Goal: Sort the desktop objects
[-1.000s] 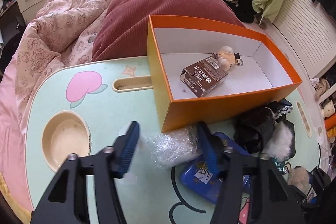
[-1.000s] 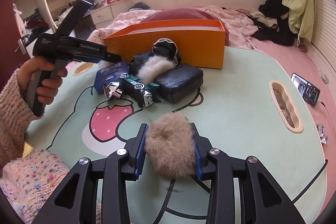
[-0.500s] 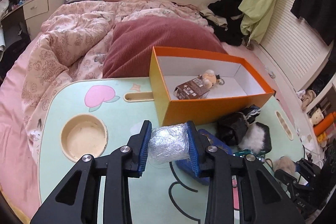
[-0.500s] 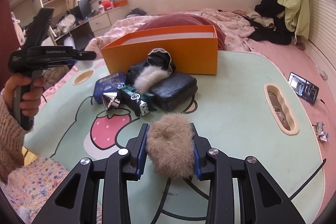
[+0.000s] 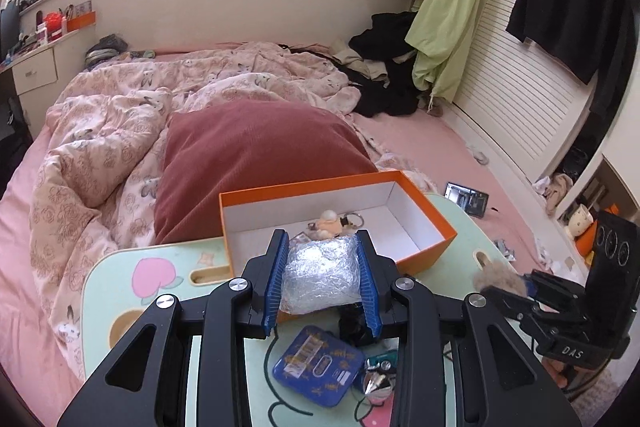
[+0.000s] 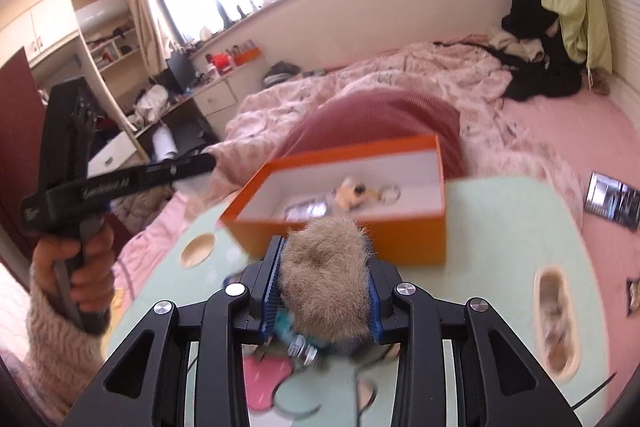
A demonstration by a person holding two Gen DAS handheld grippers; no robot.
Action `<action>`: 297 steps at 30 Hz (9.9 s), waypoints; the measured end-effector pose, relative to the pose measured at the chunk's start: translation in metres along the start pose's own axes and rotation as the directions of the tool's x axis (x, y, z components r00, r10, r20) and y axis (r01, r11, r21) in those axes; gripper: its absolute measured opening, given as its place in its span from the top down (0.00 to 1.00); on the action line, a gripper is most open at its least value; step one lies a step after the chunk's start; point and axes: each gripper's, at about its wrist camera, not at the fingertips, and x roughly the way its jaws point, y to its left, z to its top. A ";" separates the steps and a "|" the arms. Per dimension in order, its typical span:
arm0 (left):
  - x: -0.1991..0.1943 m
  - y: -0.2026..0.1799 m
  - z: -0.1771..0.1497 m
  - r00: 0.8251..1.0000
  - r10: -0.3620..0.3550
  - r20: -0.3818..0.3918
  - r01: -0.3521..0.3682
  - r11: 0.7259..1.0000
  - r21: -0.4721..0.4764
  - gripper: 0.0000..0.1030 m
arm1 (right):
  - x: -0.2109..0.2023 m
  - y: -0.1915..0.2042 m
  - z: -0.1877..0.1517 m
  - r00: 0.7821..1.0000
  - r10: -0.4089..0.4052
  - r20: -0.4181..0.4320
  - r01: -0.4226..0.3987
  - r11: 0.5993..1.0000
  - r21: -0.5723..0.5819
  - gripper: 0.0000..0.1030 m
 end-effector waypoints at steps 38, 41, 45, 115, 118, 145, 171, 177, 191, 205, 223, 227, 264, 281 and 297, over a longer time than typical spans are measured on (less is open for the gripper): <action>-0.008 -0.029 -0.139 0.974 0.187 -0.131 -0.174 0.979 0.106 0.26 | 0.001 0.019 -0.104 0.958 -0.208 -0.197 0.174 0.969 -0.178 0.22; 0.000 -0.023 -0.149 0.962 0.220 -0.163 -0.206 0.973 0.103 0.26 | 0.009 0.019 -0.111 0.949 -0.227 -0.217 0.187 0.964 -0.191 0.15; 0.012 -0.013 -0.158 0.955 0.208 -0.213 -0.199 0.978 0.061 0.14 | 0.014 0.024 -0.116 0.938 -0.248 -0.244 0.191 0.953 -0.234 0.03; 0.016 -0.014 -0.158 0.948 0.214 -0.235 -0.206 0.977 0.060 0.00 | 0.002 0.008 -0.102 0.951 -0.210 -0.229 0.188 0.976 -0.114 0.01; 0.016 -0.014 -0.158 0.948 0.214 -0.235 -0.205 0.977 0.060 0.00 | -0.001 -0.003 -0.089 0.959 -0.191 -0.210 0.186 0.982 -0.043 0.01; 0.016 -0.013 -0.158 0.948 0.214 -0.235 -0.205 0.977 0.061 0.00 | 0.045 -0.016 -0.069 0.895 -0.378 -0.234 0.350 0.924 -0.156 0.63; 0.006 0.002 -0.133 0.960 0.206 -0.189 -0.211 0.977 -0.008 0.00 | -0.007 0.002 -0.113 0.958 -0.251 -0.141 0.230 0.961 -0.151 0.63; 0.032 -0.003 -0.097 0.966 0.123 -0.227 -0.100 0.989 0.108 0.00 | -0.006 0.001 -0.114 0.960 -0.244 -0.138 0.225 0.964 -0.142 0.63; 0.069 -0.013 -0.103 0.950 0.099 -0.297 -0.043 0.981 0.189 0.26 | -0.007 -0.001 -0.115 0.964 -0.230 -0.133 0.213 0.969 -0.128 0.62; 0.004 -0.016 -0.109 0.991 0.062 -0.121 -0.047 0.991 0.123 0.27 | -0.011 -0.001 -0.111 0.969 -0.214 -0.125 0.200 0.973 -0.112 0.63; 0.047 -0.001 -0.011 0.995 0.093 -0.027 -0.093 0.996 0.017 0.26 | 0.061 -0.008 0.040 0.989 -0.127 -0.073 0.124 0.991 -0.042 0.63; 0.069 0.015 -0.006 0.993 0.099 -0.066 -0.104 0.992 -0.072 0.26 | 0.091 -0.023 0.052 0.984 -0.147 -0.106 0.147 0.989 -0.007 0.62; 0.018 -0.033 -0.163 0.955 0.173 -0.240 -0.152 0.983 0.102 0.00 | 0.015 0.023 -0.111 0.940 -0.259 -0.222 0.203 0.948 -0.247 0.00; 0.022 -0.033 -0.166 0.955 0.174 -0.240 -0.153 0.983 0.101 0.00 | 0.015 0.024 -0.116 0.951 -0.215 -0.224 0.151 0.951 -0.271 0.00; 0.022 -0.032 -0.166 0.956 0.170 -0.240 -0.151 0.984 0.097 0.00 | 0.033 0.047 -0.067 0.974 -0.156 -0.164 0.089 0.930 -0.357 0.32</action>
